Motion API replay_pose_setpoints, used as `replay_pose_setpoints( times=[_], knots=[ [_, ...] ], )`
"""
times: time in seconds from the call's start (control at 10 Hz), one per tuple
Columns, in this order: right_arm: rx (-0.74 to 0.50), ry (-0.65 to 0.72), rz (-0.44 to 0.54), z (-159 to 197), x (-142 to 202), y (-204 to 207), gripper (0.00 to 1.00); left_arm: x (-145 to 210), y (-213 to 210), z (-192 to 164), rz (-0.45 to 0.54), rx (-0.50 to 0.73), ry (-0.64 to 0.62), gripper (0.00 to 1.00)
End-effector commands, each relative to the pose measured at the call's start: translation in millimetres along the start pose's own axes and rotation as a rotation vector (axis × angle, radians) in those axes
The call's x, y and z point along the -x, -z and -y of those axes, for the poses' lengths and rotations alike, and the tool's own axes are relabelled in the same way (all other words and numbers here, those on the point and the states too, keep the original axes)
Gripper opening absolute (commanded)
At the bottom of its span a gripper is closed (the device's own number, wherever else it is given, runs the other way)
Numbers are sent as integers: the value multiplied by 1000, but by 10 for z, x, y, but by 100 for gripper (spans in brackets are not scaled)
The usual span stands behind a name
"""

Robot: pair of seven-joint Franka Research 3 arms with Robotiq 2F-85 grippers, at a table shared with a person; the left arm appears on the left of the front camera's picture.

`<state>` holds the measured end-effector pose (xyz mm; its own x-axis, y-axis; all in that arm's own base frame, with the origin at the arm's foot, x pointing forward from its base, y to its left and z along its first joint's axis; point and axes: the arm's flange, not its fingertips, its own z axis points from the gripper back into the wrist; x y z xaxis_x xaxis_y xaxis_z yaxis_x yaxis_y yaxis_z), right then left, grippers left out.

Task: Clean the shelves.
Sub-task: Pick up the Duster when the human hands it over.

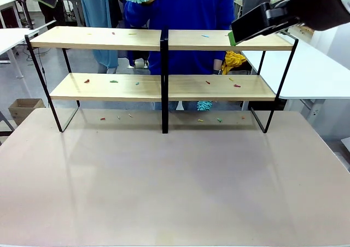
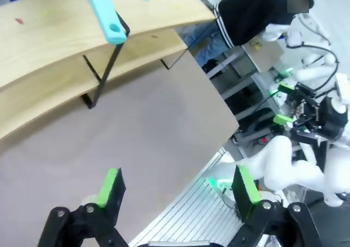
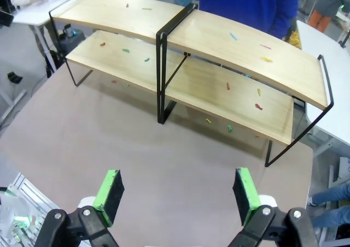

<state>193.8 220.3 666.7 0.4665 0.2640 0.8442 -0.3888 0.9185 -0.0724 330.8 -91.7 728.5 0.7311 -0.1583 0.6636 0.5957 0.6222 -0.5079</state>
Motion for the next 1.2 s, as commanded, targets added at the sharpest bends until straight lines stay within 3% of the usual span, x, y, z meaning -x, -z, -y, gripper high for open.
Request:
replay_pose_setpoints(
  times=[0.0,0.1,0.2,0.4,0.5,0.8,1.1],
  knots=[
    [-5,8,2,-8,-11,-3,100,16,17,46,0,-4,4,100],
    [-5,8,2,-8,-11,-3,100,36,60,211,-79,25,104,100],
    [-5,8,2,-8,-11,-3,100,-257,114,19,-88,68,-17,100],
    [-5,8,2,-8,-11,-3,100,-838,332,-475,-115,305,-236,100],
    [-5,8,2,-8,-11,-3,100,-998,474,-643,-30,243,-325,100],
    [-5,8,2,-8,-11,-3,100,-1253,1042,-1037,-2,278,-478,100],
    [-5,8,2,-8,-11,-3,100,-1236,1374,-1143,15,311,-516,100]
  ],
)
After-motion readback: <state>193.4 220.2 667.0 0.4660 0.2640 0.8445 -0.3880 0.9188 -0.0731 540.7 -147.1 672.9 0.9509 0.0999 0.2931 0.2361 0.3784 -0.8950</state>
